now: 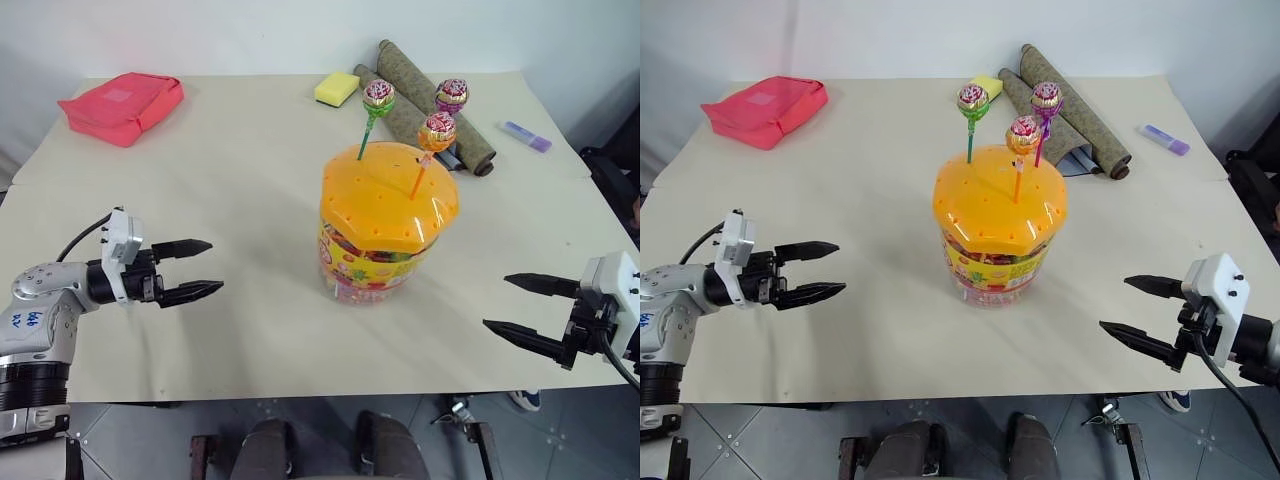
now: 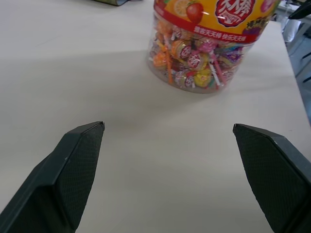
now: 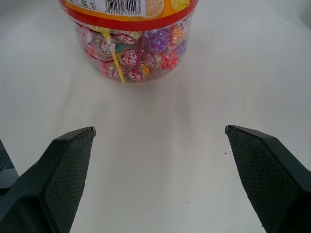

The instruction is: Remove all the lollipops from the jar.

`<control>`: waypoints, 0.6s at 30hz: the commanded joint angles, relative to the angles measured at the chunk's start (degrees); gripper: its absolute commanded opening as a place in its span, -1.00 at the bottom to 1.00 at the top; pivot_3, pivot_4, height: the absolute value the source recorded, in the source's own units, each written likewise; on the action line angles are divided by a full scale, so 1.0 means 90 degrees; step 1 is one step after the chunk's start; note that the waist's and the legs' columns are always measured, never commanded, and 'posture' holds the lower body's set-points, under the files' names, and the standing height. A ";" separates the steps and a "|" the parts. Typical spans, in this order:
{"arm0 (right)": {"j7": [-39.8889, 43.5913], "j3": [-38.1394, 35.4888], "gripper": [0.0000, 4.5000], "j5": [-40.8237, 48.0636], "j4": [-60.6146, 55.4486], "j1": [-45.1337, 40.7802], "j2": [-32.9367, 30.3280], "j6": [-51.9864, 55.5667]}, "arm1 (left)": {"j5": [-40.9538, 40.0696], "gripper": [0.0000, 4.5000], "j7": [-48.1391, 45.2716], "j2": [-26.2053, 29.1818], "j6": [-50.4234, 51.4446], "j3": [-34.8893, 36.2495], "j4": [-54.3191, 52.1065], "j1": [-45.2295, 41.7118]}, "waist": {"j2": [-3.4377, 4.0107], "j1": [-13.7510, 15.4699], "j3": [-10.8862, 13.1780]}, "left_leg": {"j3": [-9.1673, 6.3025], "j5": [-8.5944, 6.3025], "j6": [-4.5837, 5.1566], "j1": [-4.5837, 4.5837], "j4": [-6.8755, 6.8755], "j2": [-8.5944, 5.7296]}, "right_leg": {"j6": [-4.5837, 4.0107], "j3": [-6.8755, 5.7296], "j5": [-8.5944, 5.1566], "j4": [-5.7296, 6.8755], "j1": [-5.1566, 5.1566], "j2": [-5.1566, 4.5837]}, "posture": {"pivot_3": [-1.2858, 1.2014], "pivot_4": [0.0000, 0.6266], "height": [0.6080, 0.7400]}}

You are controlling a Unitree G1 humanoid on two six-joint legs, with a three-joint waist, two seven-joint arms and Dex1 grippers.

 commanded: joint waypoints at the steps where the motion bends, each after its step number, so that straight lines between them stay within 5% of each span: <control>1: -0.0012 -0.0249 0.99 0.0060 -0.0050 -0.0016 -0.0050 -0.0092 | -0.0288 1.00 -0.0227 0.0033 0.0064 0.0069 -0.0189 -0.0042 | 0.0000 -0.0001 0.0000 | 0.0001 0.0000 0.0000 0.0000 0.0001 0.0000 | 0.0000 0.0000 0.0000 0.0001 0.0000 0.0000 | 0.03 -0.52 1.00; 18: 0.0033 -0.0623 0.99 0.0569 -0.0185 -0.0462 -0.0282 0.0180 | -0.0296 1.00 0.0062 0.0466 0.0641 -0.0123 -0.0306 -0.1596 | -0.0005 0.0006 -0.0003 | 0.0000 0.0000 0.0001 0.0002 0.0013 -0.0005 | 0.0000 0.0005 0.0000 0.0018 0.0000 -0.0004 | 0.03 -0.52 1.00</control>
